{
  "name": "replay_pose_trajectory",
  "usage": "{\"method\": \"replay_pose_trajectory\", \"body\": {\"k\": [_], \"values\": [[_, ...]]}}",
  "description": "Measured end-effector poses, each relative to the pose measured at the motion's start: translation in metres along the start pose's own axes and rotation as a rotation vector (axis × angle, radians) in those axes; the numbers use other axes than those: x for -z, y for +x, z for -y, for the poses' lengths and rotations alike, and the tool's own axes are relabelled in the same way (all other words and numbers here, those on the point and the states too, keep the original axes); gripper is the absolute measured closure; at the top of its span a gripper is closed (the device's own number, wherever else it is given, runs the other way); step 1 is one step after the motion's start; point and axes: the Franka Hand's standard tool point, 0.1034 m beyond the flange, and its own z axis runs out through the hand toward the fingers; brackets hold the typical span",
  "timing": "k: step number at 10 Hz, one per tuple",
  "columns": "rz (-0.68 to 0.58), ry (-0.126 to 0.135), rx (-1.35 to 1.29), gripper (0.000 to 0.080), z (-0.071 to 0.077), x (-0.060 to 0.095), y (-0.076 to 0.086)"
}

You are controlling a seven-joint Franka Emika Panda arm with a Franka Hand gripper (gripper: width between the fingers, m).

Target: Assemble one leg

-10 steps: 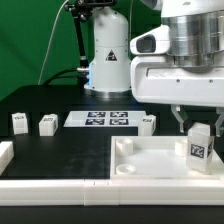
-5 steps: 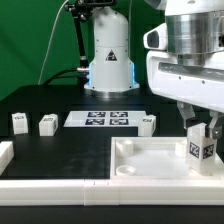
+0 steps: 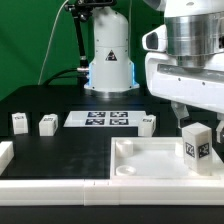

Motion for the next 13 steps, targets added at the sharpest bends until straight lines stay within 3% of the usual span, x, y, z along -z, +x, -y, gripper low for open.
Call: {"method": "replay_pose_trajectory", "body": {"k": [3, 12, 13], "values": [[0.002, -0.005, 0.350, 0.0153, -0.0006, -0.0031, -0.0022], [0.008, -0.009, 1.151, 0.0151, -0.0043, -0.0070, 0.0009], [0.008, -0.008, 1.139, 0.0245, -0.0041, -0.0070, 0.0005]]}}
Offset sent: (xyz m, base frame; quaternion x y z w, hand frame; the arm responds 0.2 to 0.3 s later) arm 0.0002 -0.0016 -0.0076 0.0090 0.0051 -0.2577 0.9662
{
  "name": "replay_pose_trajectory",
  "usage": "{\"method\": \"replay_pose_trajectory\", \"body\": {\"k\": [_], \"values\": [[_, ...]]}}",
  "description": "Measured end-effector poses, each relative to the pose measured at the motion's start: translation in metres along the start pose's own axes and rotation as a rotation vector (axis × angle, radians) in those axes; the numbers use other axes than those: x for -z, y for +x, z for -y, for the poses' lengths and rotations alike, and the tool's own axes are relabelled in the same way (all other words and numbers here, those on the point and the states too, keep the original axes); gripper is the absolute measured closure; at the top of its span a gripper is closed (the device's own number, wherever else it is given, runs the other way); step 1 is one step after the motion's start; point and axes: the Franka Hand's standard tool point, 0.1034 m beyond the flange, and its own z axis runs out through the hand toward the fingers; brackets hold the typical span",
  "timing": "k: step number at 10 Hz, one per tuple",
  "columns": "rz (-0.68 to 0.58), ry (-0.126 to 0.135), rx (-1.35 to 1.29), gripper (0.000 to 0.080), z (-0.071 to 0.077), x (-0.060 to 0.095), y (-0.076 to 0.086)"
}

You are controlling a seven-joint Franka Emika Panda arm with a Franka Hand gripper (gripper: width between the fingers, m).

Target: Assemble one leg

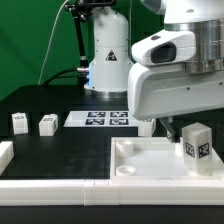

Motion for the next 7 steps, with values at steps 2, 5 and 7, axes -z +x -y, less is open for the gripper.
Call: {"method": "replay_pose_trajectory", "body": {"k": [2, 5, 7], "values": [[0.000, 0.000, -0.013, 0.0429, 0.0002, 0.0000, 0.0000], [0.000, 0.001, -0.099, 0.0509, 0.0002, 0.0000, 0.0000], [0.001, 0.001, -0.348, 0.0509, -0.0010, -0.0004, -0.0004]]}}
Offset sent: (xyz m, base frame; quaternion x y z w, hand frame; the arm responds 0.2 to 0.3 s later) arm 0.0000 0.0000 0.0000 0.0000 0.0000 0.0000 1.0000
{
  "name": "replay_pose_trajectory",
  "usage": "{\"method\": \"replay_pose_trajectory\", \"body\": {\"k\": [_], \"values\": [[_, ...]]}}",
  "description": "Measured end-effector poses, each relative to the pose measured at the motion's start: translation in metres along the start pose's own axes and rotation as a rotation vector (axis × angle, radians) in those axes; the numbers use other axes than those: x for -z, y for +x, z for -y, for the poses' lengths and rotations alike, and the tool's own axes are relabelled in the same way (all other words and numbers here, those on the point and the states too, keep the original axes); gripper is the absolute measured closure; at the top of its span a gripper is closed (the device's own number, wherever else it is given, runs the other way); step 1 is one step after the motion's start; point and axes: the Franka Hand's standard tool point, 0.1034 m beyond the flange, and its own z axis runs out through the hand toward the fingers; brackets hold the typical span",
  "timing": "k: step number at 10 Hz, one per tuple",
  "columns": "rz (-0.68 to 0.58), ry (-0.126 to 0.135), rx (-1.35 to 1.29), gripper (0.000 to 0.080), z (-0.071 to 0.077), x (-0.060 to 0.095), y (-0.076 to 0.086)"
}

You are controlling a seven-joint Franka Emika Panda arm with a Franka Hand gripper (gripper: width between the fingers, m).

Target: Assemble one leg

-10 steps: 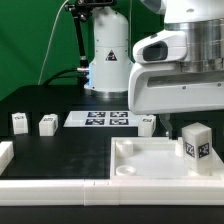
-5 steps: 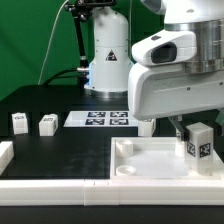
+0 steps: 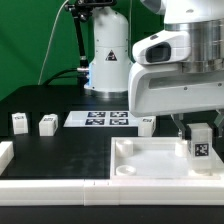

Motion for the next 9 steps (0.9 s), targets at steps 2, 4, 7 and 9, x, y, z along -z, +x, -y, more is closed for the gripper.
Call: {"method": "replay_pose_trajectory", "body": {"k": [2, 4, 7, 9], "values": [[0.006, 0.032, -0.237, 0.0509, -0.0036, -0.0006, 0.0019], [0.007, 0.045, -0.514, 0.0509, -0.0064, -0.0009, 0.0025], [0.019, 0.042, -0.801, 0.0509, -0.0062, -0.0010, 0.0017], [0.020, 0.030, -0.962, 0.0508, -0.0041, -0.0014, 0.0001]]}}
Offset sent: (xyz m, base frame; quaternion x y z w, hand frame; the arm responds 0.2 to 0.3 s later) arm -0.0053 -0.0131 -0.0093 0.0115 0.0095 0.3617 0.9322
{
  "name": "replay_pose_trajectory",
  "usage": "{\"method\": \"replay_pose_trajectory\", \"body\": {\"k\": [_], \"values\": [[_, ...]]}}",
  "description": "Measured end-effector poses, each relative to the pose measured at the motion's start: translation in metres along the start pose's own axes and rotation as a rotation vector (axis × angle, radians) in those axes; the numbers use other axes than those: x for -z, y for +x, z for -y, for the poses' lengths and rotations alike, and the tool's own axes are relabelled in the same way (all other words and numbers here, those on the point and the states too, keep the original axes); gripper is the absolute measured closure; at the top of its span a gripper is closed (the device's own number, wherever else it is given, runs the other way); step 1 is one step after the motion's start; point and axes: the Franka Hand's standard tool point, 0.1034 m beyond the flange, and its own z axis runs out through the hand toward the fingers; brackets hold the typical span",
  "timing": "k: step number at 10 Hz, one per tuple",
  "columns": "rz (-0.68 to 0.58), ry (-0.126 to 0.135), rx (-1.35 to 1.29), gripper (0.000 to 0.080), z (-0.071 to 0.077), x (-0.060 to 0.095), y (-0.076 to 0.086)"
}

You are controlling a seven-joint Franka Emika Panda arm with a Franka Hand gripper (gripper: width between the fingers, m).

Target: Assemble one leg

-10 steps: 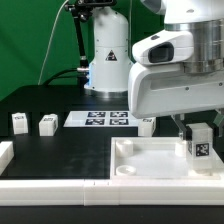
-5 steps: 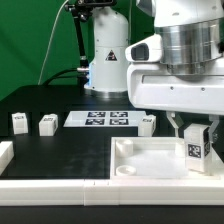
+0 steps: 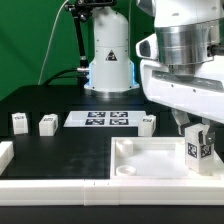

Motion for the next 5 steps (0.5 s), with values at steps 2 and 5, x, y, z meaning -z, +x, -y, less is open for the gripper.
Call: {"method": "replay_pose_trajectory", "body": {"k": [2, 5], "values": [[0.006, 0.002, -0.128, 0.0508, -0.0001, 0.0001, 0.0006], [0.004, 0.002, -0.207, 0.0508, 0.0001, -0.0006, -0.0007]]}}
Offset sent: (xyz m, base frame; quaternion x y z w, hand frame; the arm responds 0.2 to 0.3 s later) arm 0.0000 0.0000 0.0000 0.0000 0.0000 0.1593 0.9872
